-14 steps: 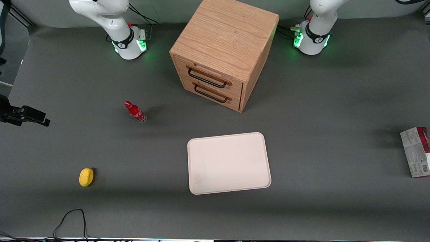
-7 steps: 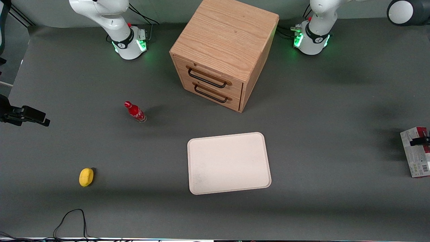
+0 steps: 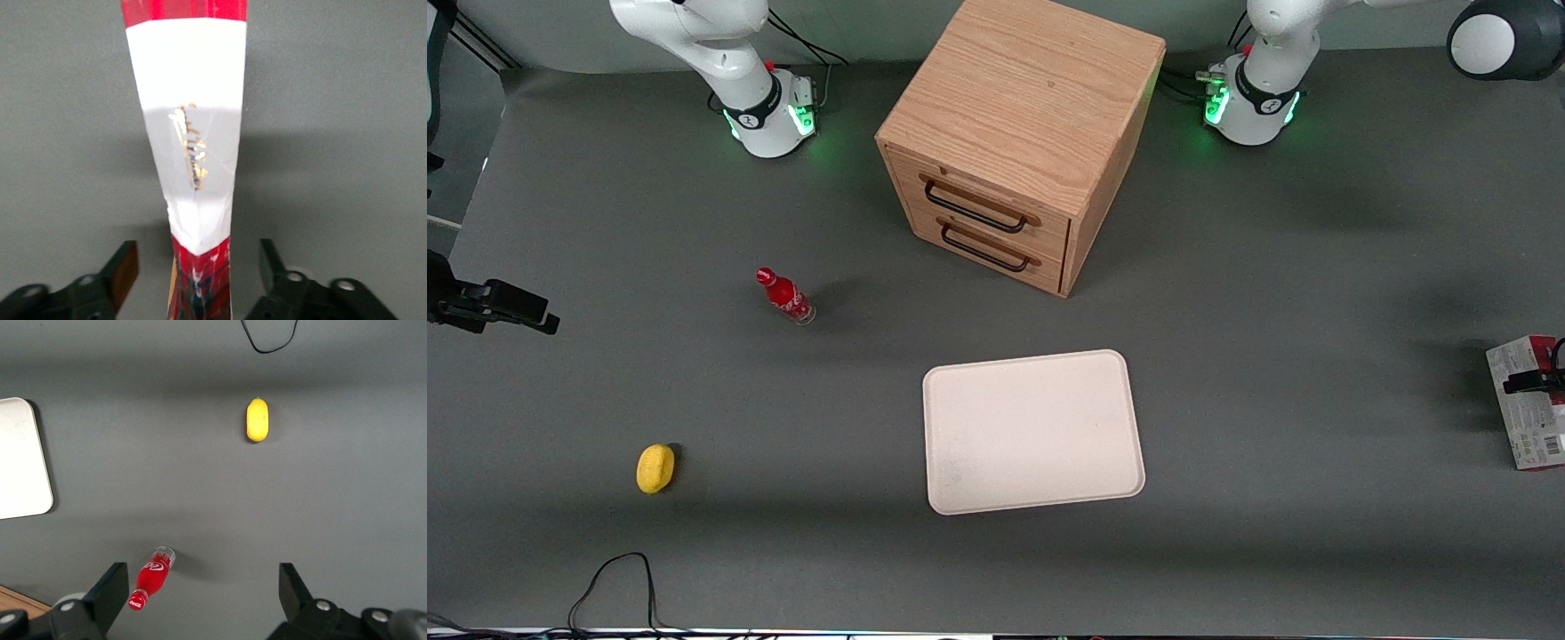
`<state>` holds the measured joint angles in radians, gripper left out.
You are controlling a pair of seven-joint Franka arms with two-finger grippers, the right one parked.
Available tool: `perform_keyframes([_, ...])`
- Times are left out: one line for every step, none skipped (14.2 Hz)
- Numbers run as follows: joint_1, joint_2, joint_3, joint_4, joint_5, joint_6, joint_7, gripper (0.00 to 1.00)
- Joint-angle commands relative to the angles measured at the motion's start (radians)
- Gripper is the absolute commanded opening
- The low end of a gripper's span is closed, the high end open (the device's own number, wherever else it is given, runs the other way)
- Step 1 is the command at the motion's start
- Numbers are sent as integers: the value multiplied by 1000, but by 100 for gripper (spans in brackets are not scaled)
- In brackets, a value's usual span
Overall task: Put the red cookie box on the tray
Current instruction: 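Lower the open left gripper and close it on the cookie box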
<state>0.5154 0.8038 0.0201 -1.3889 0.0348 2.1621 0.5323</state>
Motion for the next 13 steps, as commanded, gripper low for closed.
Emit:
perform_keyframes([-21,-6,8,5,13,-4,-15,0])
perform_keyframes([-21,-8,8,10,14,-5,-15,0])
perform_keyframes([-21,-8,8,20,16,-13,-14,0])
perform_keyframes([-21,-8,8,24,17,-16,-14,0])
perform_keyframes([-21,-9,8,25,17,-18,-12,0])
perform_keyframes([-21,-12,9,25,17,-21,-11,0])
perform_keyframes([-21,-17,9,25,19,-24,-12,0])
perform_keyframes([-20,-24,9,27,19,-34,-9,0])
perform_keyframes([-20,-38,9,31,19,-68,-9,0])
perform_keyframes([-20,-49,9,53,17,-121,-9,0])
perform_keyframes([-20,-84,9,68,17,-189,-11,0])
perform_keyframes([-18,-124,9,68,14,-253,-11,0])
perform_keyframes([-15,-176,9,68,8,-310,-8,0])
